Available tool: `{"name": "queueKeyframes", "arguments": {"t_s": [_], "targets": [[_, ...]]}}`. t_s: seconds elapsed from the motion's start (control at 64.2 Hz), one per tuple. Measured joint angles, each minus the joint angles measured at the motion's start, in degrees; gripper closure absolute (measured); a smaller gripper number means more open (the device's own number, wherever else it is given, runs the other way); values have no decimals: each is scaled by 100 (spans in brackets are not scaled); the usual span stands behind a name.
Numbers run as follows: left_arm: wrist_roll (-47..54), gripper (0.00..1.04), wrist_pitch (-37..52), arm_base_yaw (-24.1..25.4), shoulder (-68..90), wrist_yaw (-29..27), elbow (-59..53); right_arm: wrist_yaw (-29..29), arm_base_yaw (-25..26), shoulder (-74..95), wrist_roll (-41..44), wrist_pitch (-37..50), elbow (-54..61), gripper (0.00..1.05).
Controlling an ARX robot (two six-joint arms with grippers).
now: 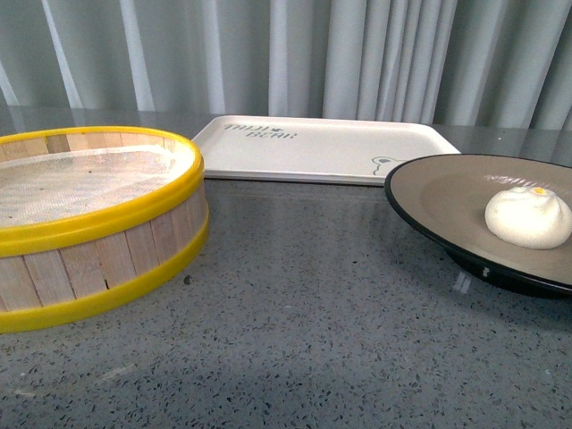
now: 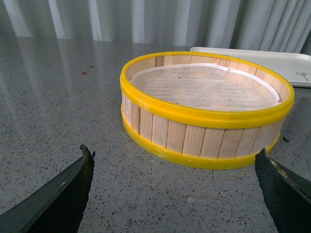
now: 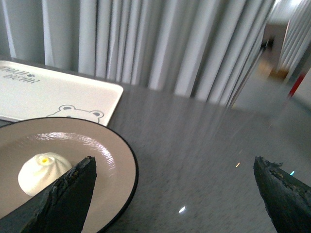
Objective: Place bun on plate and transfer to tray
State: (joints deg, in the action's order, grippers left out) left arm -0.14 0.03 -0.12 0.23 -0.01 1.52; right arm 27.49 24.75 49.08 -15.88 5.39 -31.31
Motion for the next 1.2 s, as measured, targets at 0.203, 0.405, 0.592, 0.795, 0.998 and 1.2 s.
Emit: {"name": "queueKeyframes", "arguments": {"t_s": [0.203, 0.405, 0.592, 0.795, 0.998, 1.2], "targets": [[0, 7, 0, 0, -2, -2, 0, 1185, 212, 352, -3154, -1351, -422, 8], [0, 7, 0, 0, -2, 0, 0, 1196, 247, 844, -4155, -1650, -555, 8], [0, 7, 0, 0, -2, 0, 0, 1128, 142, 1416, -4262, -1502, -708, 8], [0, 7, 0, 0, -2, 0, 0, 1012, -197, 2116, -4251, -1119, -885, 8], [0, 7, 0, 0, -2, 0, 0, 1012, -511, 2695, -4236, -850, -1029, 8], [0, 7, 0, 0, -2, 0, 0, 1394, -881, 3038, -4142, -754, -1093, 8]]}}
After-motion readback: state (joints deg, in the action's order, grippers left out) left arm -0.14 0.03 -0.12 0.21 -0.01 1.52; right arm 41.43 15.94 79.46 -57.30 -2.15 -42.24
